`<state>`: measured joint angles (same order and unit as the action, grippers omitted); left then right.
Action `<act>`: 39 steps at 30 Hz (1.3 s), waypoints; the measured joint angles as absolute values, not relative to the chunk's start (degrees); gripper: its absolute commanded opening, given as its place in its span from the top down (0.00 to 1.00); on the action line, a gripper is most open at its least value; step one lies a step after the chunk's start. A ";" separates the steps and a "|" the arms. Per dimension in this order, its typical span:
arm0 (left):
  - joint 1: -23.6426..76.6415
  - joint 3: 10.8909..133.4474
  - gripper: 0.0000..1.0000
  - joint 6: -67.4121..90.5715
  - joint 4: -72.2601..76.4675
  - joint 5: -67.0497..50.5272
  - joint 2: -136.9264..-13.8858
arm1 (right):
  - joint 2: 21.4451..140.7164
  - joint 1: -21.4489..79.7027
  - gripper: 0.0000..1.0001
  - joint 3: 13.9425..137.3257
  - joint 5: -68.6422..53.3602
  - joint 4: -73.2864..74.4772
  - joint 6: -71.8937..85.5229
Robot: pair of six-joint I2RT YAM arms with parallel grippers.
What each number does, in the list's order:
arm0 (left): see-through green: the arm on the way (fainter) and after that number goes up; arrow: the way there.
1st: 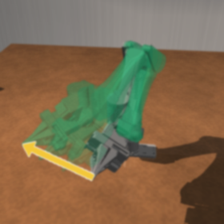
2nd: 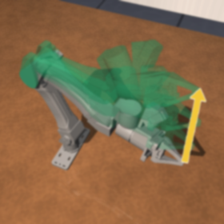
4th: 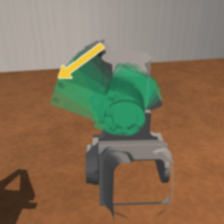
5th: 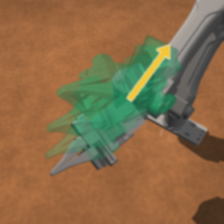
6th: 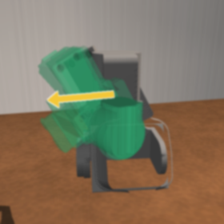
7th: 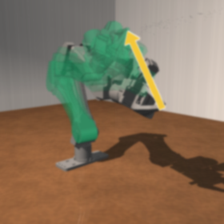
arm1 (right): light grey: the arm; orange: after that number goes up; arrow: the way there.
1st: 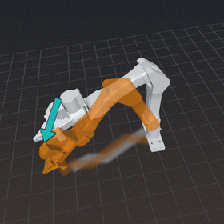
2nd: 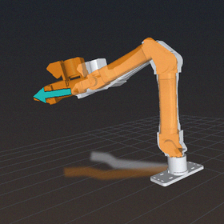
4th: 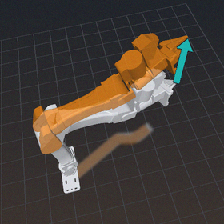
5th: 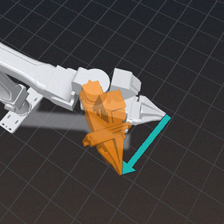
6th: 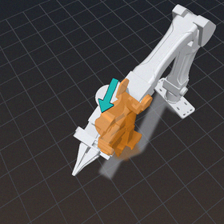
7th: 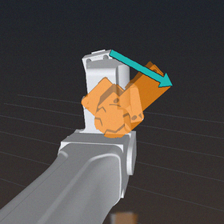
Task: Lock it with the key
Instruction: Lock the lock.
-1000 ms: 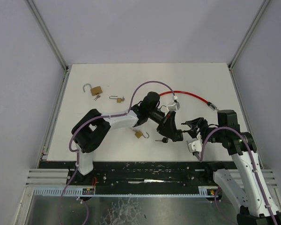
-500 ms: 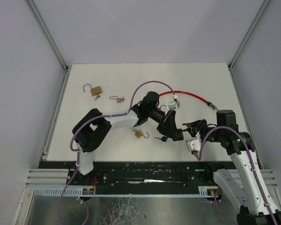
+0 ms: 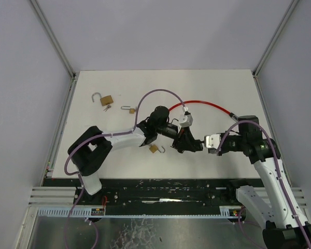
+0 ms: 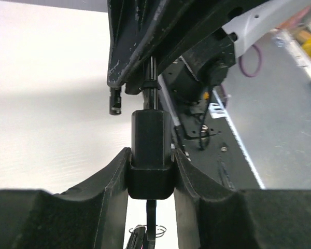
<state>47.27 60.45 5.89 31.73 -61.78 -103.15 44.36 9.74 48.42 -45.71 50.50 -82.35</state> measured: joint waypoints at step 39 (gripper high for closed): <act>48.84 42.39 1.00 -7.53 49.25 -44.75 -93.23 | 51.99 9.43 0.26 55.44 -55.48 53.28 -62.76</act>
